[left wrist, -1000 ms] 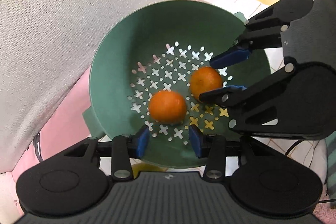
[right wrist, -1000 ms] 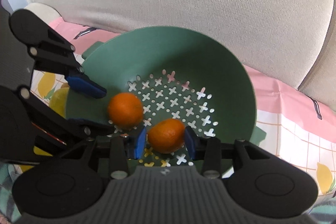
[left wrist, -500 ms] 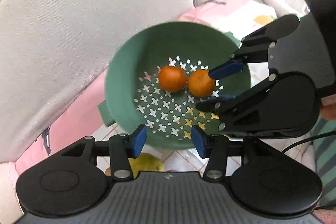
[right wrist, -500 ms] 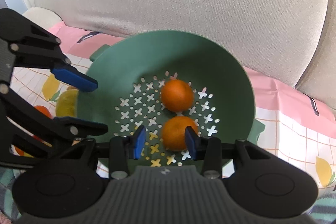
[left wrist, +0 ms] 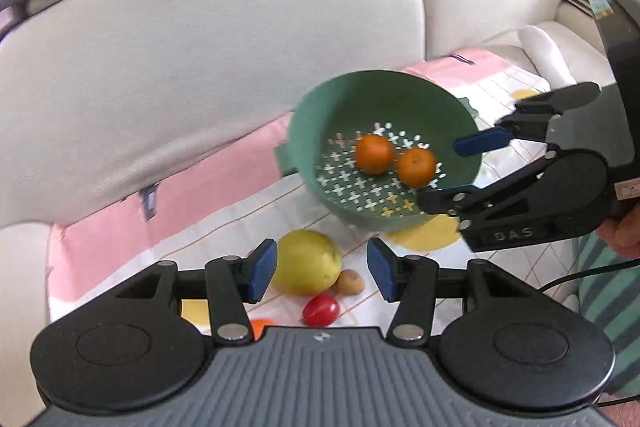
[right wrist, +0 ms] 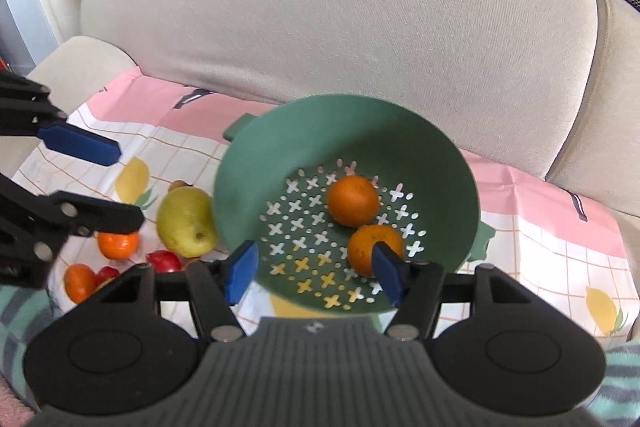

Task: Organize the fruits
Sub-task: 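Release the mandarins into the green colander with both tools, then reach the left tool to a mandarin while the right tool reaches a large pear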

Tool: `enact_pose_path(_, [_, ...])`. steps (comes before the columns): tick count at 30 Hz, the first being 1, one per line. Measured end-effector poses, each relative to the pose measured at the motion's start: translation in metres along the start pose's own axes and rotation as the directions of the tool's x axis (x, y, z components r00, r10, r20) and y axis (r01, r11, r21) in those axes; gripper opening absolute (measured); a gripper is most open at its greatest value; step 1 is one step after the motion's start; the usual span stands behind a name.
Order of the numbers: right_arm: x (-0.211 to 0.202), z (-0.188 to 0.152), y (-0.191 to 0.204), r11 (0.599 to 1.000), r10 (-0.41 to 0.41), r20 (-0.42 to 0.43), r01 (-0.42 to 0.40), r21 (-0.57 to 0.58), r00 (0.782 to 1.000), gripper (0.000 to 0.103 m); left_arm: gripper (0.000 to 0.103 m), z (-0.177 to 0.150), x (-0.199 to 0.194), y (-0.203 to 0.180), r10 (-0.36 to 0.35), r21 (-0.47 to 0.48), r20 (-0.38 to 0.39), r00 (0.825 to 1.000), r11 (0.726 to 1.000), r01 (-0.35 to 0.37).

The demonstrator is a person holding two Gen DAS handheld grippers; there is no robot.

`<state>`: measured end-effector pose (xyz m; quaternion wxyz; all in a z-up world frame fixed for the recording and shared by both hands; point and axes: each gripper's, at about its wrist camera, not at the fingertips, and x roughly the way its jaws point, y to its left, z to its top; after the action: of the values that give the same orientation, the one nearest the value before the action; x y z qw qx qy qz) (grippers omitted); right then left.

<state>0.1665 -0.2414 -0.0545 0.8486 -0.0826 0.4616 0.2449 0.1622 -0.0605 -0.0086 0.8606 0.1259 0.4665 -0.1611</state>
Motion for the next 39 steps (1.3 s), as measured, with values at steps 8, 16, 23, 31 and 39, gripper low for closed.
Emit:
enact_pose_path(8, [-0.025, -0.017, 0.025, 0.999, -0.005, 0.039, 0.004, 0.047, 0.999, 0.068, 0.061, -0.035, -0.035, 0.018, 0.046, -0.089, 0.043, 0.998, 0.995, -0.043])
enact_pose_path(16, [-0.034, -0.049, 0.060, 0.991, 0.024, 0.103, -0.038, 0.129, 0.994, 0.069, 0.061, -0.073, -0.049, 0.036, 0.045, -0.189, 0.052, 0.998, 0.981, -0.035])
enact_pose_path(23, [-0.024, -0.071, 0.084, 0.990, 0.051, 0.095, -0.063, 0.130, 0.994, 0.068, 0.061, -0.097, -0.034, 0.031, -0.004, -0.202, 0.001, 1.000, 0.979, 0.004])
enact_pose_path(31, [-0.010, -0.077, 0.106, 0.991, 0.123, 0.049, -0.125, 0.040, 0.991, 0.068, 0.061, -0.110, -0.021, 0.034, -0.021, -0.180, -0.073, 0.997, 0.984, 0.008])
enact_pose_path(39, [0.002, -0.076, 0.111, 0.990, 0.137, 0.010, -0.137, 0.037, 0.991, 0.068, 0.061, -0.122, 0.003, 0.038, -0.033, -0.161, -0.153, 0.988, 0.987, 0.008])
